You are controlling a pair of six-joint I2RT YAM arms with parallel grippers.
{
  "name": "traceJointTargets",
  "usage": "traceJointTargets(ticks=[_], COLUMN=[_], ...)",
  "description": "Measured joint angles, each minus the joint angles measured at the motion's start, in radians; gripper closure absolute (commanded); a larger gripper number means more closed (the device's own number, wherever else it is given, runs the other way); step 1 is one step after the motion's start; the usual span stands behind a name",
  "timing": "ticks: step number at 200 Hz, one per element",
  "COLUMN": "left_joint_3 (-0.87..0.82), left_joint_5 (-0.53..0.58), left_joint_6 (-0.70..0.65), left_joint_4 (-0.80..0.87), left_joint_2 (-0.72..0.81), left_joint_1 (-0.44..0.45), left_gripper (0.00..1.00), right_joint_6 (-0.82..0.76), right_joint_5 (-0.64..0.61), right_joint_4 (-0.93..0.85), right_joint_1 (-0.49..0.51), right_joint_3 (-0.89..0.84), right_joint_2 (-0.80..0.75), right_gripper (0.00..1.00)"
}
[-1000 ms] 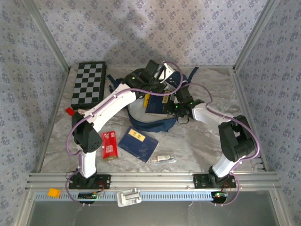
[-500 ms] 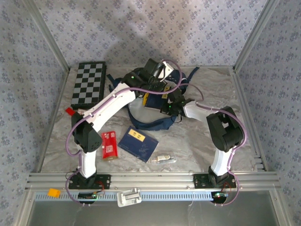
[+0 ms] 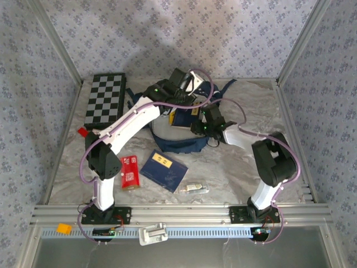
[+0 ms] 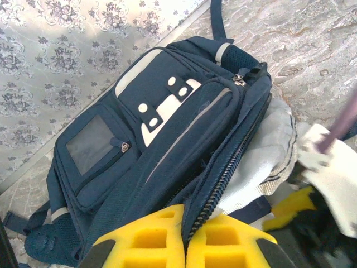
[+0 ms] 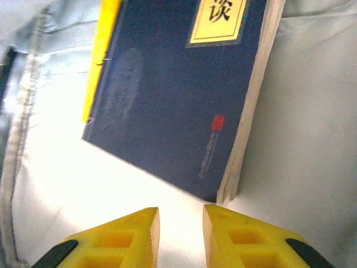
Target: Pack the student bag
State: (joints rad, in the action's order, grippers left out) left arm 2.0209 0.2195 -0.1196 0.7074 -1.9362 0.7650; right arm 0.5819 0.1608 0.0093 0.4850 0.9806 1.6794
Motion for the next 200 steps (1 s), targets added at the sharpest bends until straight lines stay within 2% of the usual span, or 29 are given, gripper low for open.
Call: traceJointTargets(ticks=[39, 45, 73, 100, 144, 155, 177, 200], left_joint_3=[-0.011, -0.019, -0.116, -0.193, -0.106, -0.078, -0.067, -0.138], left_joint_5=[-0.031, -0.041, -0.072, -0.111, -0.093, -0.095, -0.098, -0.125], left_joint_6=[0.056, 0.069, 0.154, 0.202, 0.228, 0.235, 0.251, 0.299], left_joint_4=[0.0, 0.002, -0.016, -0.027, -0.026, -0.025, -0.005, -0.003], left_joint_2=[-0.003, -0.003, 0.004, -0.002, -0.083, -0.107, -0.117, -0.068], left_joint_1=[0.002, 0.003, 0.005, 0.014, 0.022, 0.023, 0.03, 0.034], left_gripper=[1.0, 0.97, 0.94, 0.94, 0.89, 0.84, 0.64, 0.54], right_joint_6=[0.0, 0.0, -0.001, -0.003, 0.032, 0.039, 0.053, 0.061], right_joint_5=[0.043, 0.046, 0.053, 0.065, 0.075, 0.075, 0.076, 0.08], right_joint_4=[0.002, -0.011, -0.09, -0.143, -0.179, -0.189, -0.204, -0.225], right_joint_1=[0.005, 0.007, 0.007, 0.003, 0.004, 0.004, 0.004, 0.007], right_joint_3=[-0.124, -0.139, -0.179, -0.216, -0.298, -0.305, -0.313, -0.328], right_joint_2=[-0.247, -0.293, -0.462, -0.518, -0.55, -0.55, -0.56, -0.603], right_gripper=[0.6, 0.59, 0.54, 0.53, 0.51, 0.5, 0.49, 0.47])
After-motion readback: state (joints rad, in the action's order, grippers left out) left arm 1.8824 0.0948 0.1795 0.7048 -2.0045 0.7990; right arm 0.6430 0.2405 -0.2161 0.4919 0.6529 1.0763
